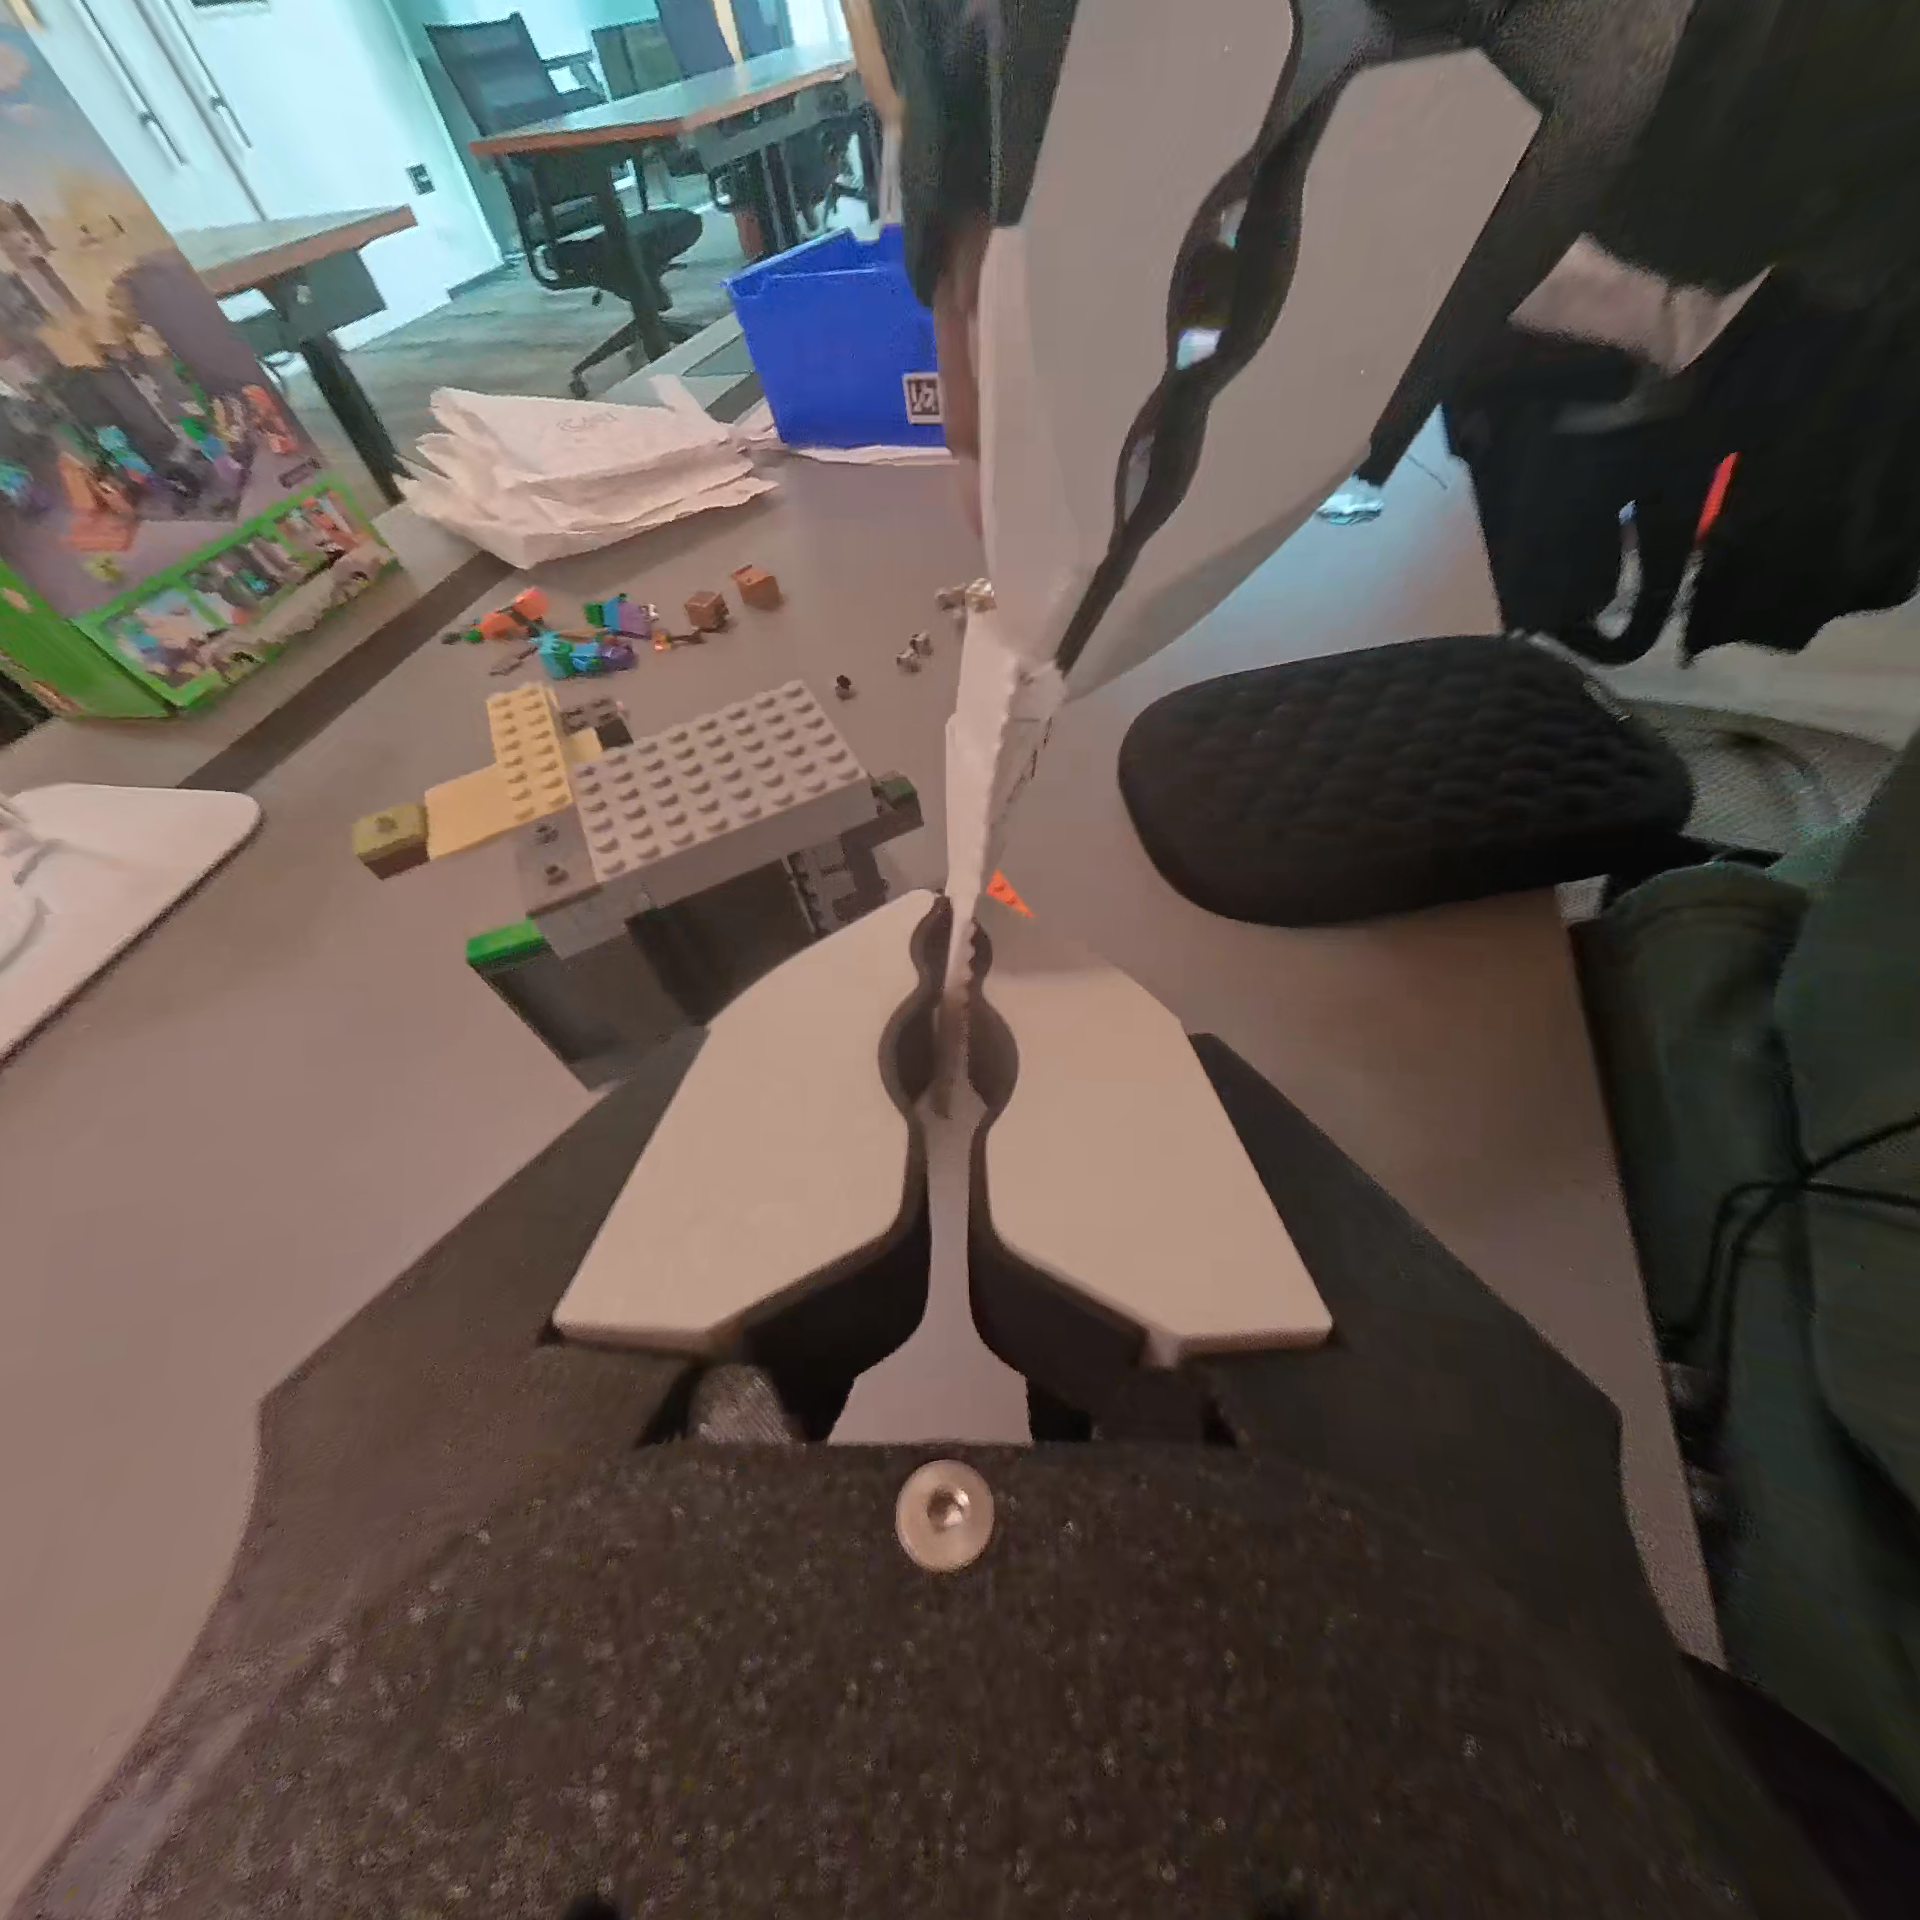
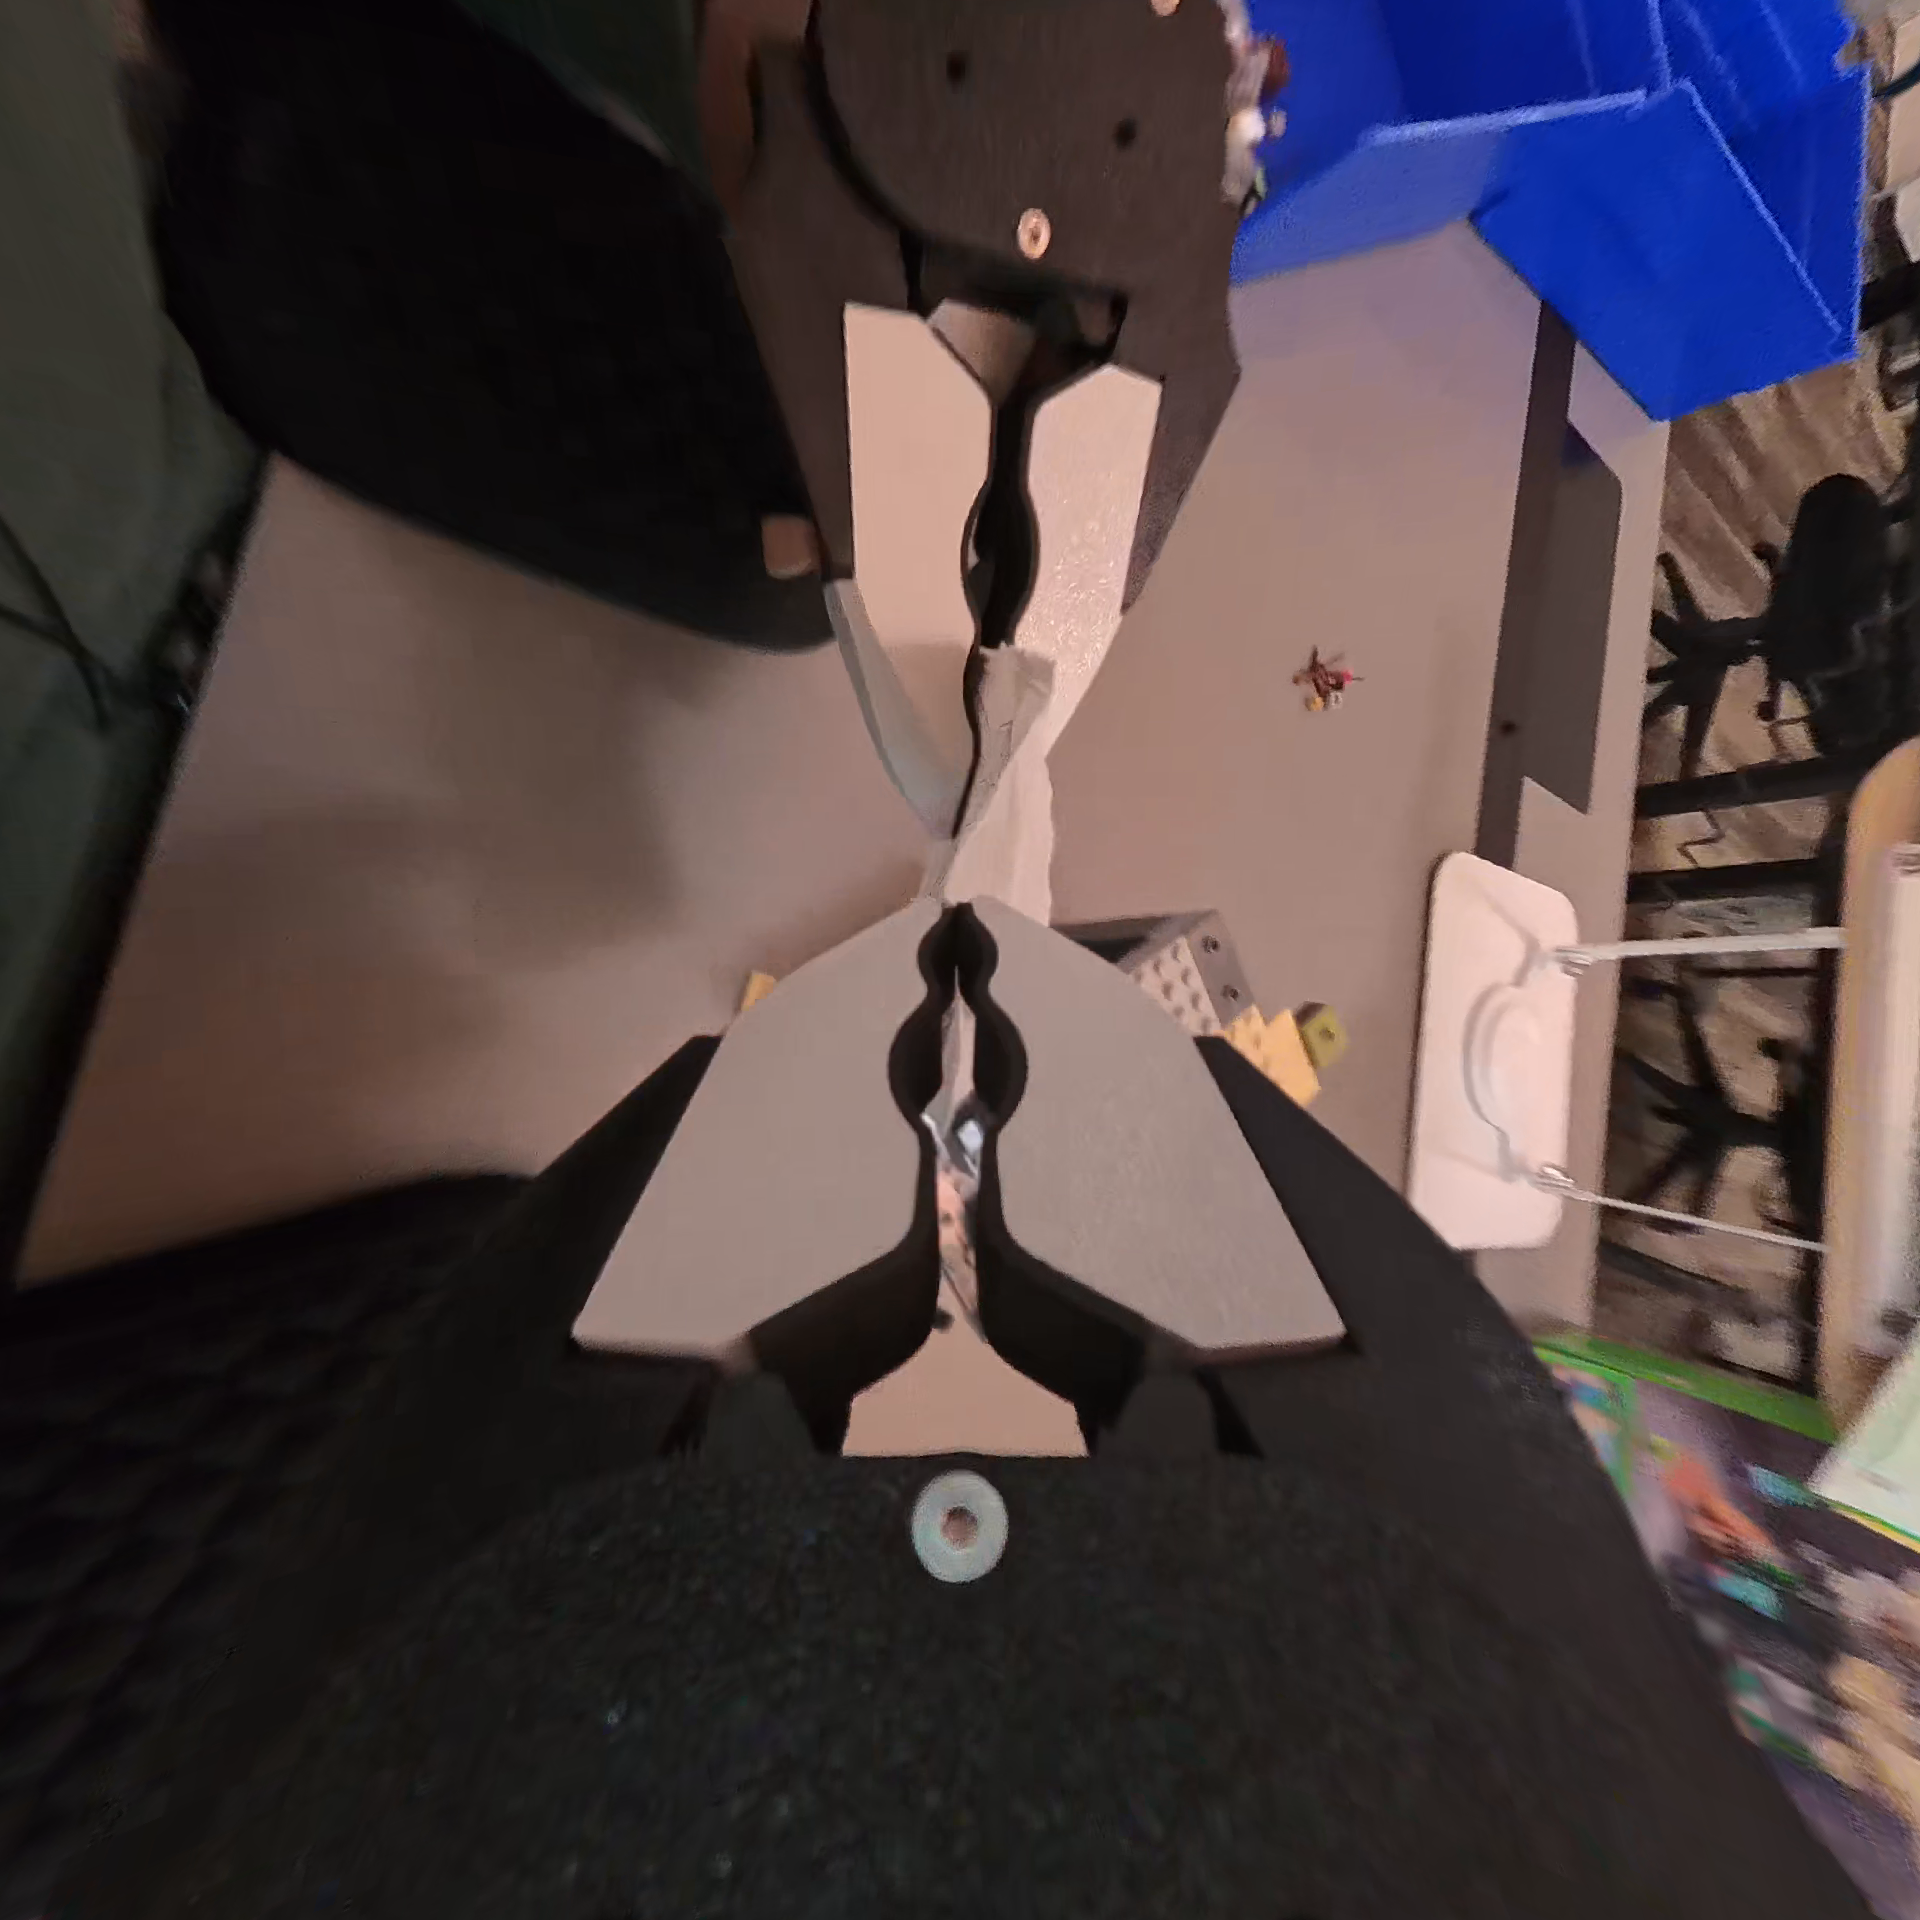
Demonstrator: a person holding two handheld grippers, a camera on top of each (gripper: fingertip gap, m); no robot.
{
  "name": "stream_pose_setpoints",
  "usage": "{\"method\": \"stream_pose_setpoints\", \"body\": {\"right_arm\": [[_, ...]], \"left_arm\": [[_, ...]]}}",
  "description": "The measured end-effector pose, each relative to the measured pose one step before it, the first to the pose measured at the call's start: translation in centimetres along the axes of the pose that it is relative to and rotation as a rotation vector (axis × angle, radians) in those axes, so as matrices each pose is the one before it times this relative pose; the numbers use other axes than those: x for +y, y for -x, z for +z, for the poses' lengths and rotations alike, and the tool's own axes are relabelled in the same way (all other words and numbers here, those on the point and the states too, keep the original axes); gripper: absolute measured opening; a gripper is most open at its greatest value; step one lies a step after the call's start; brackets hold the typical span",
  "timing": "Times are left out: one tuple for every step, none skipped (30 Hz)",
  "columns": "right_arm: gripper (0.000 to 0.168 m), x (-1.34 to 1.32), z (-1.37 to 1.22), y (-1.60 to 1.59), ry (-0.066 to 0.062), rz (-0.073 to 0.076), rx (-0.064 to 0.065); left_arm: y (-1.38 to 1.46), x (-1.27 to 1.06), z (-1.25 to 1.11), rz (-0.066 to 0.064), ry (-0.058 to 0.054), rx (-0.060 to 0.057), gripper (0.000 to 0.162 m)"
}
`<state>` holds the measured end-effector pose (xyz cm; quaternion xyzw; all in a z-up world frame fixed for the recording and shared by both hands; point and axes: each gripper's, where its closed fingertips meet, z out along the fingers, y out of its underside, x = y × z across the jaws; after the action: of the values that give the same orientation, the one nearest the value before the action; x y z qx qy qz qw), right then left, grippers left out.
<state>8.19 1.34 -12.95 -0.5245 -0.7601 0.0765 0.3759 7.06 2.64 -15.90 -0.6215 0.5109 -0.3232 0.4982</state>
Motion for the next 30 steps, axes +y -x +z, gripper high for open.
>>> {"method": "stream_pose_setpoints", "body": {"right_arm": [[0.0, -0.213, 0.1, -0.061, -0.0374, 0.0423, -0.0016], [0.0, -0.242, 0.027, -0.031, -0.0414, 0.0443, -0.0066], [0.0, -0.253, -0.001, 0.033, -0.0415, 0.0475, -0.0137], [0.0, -0.135, 0.028, 0.092, -0.0315, 0.0462, -0.0191], [0.0, 0.022, 0.052, 0.042, -0.0198, 0.0409, -0.0153], [0.002, 0.076, 0.035, -0.131, -0.0174, 0.0345, -0.0045], [0.008, 0.038, -0.019, -0.166, -0.0223, 0.0324, -0.0015], [0.011, -0.023, -0.091, -0.21, -0.0273, 0.0351, 0.0001], [0.014, -0.043, -0.181, -0.29, -0.0312, 0.0376, 0.0061], [0.018, -0.034, -0.237, -0.383, -0.0334, 0.0398, 0.0133], [0.021, 0.028, -0.26, -0.45, -0.0324, 0.0406, 0.0195], [0.024, 0.132, -0.222, -0.476, -0.0286, 0.0385, 0.023], [0.027, 0.216, -0.126, -0.38, -0.0251, 0.0365, 0.0208], [0.03, 0.272, -0.004, -0.237, -0.0224, 0.0376, 0.0141], [0.032, 0.276, 0.133, -0.062, -0.0205, 0.0381, 0.0059], [0.034, 0.213, 0.232, 0.073, -0.0215, 0.0348, 0.0003], [0.035, 0.084, 0.304, 0.152, -0.0259, 0.0314, -0.0029], [0.035, -0.056, 0.33, 0.203, -0.0296, 0.0317, -0.0052], [0.03, -0.112, 0.299, 0.175, -0.0288, 0.0313, -0.003], [0.015, -0.078, 0.248, 0.12, -0.0244, 0.026, -0.0006], [0.002, -0.069, 0.186, -0.008, -0.0221, 0.0264, 0.0069], [0.0, -0.015, 0.114, -0.208, -0.018, 0.0366, 0.0154], [0.0, 0.024, 0.058, -0.291, -0.0155, 0.0554, 0.0162], [0.0, -0.075, -0.016, -0.274, -0.0245, 0.0738, 0.0091], [0.0, -0.161, -0.069, -0.202, -0.0341, 0.0819, 0.0013], [0.0, -0.188, -0.098, -0.23, -0.0375, 0.0796, 0.0015], [0.0, -0.173, -0.093, -0.255, -0.0369, 0.07, 0.0059], [0.0, -0.119, -0.057, -0.261, -0.0341, 0.0636, 0.0095], [0.0, -0.088, 0.0, -0.03, -0.0317, 0.0603, -0.0033], [0.0, -0.065, 0.051, 0.175, -0.0313, 0.0588, -0.0156]], "left_arm": [[0.032, 0.125, -0.256, -0.0309, -0.0157, 0.0192, 0.0], [-0.019, 0.015, -0.255, -0.026, -0.0191, 0.0191, 0.0], [-0.121, -0.056, -0.214, -0.0208, -0.0194, 0.0213, 0.0], [-0.094, 0.002, -0.145, -0.0161, -0.0114, 0.0158, 0.0], [-0.05, 0.125, -0.062, -0.0186, 0.001, 0.0116, 0.0], [-0.106, 0.134, -0.029, -0.0242, 0.0043, 0.0181, 0.0], [-0.137, 0.028, -0.054, -0.0361, -0.0031, 0.0231, 0.0], [-0.054, -0.082, -0.108, -0.0495, -0.0074, 0.0244, 0.0], [0.048, -0.155, -0.173, -0.0571, -0.0086, 0.0244, 0.0], [0.118, -0.204, -0.254, -0.0619, -0.0089, 0.0237, 0.0], [0.069, -0.205, -0.315, -0.0621, -0.0064, 0.0294, 0.0], [0.065, -0.278, -0.348, -0.0538, -0.009, 0.0268, 0.0], [0.048, -0.306, -0.375, -0.0355, -0.0115, 0.0203, 0.0], [-0.045, -0.226, -0.339, -0.0172, -0.0062, 0.0183, 0.0], [-0.073, -0.163, -0.261, -0.0079, -0.0009, 0.0134, 0.0], [-0.047, -0.127, -0.157, -0.0034, 0.0008, 0.007, 0.0], [-0.088, -0.052, -0.032, -0.0048, 0.0058, 0.0095, 0.0], [-0.144, 0.03, 0.062, -0.0054, 0.0098, 0.0129, 0.0], [-0.101, 0.07, 0.128, -0.0037, 0.0106, 0.0095, 0.0], [0.026, 0.051, 0.137, 0.0007, 0.007, -0.0001, 0.0], [0.206, 0.05, 0.06, 0.0024, 0.0042, -0.0128, 0.0], [0.35, -0.066, -0.104, 0.0025, -0.0073, -0.0194, 0.0], [0.139, -0.204, -0.179, -0.0049, -0.021, -0.0036, 0.002], [0.062, -0.264, -0.229, -0.0144, -0.0299, 0.0018, 0.006], [0.258, -0.227, -0.25, -0.0164, -0.0304, -0.0091, 0.011], [0.386, -0.126, -0.264, -0.0114, -0.0243, -0.0168, 0.016], [0.381, -0.001, -0.218, -0.008, -0.0168, -0.0172, 0.019], [0.177, 0.013, -0.156, -0.0077, -0.0151, -0.006, 0.02], [0.05, -0.043, -0.079, -0.0062, -0.0164, -0.002, 0.02], [0.127, -0.121, -0.018, -0.0006, -0.0181, -0.0104, 0.02]]}}
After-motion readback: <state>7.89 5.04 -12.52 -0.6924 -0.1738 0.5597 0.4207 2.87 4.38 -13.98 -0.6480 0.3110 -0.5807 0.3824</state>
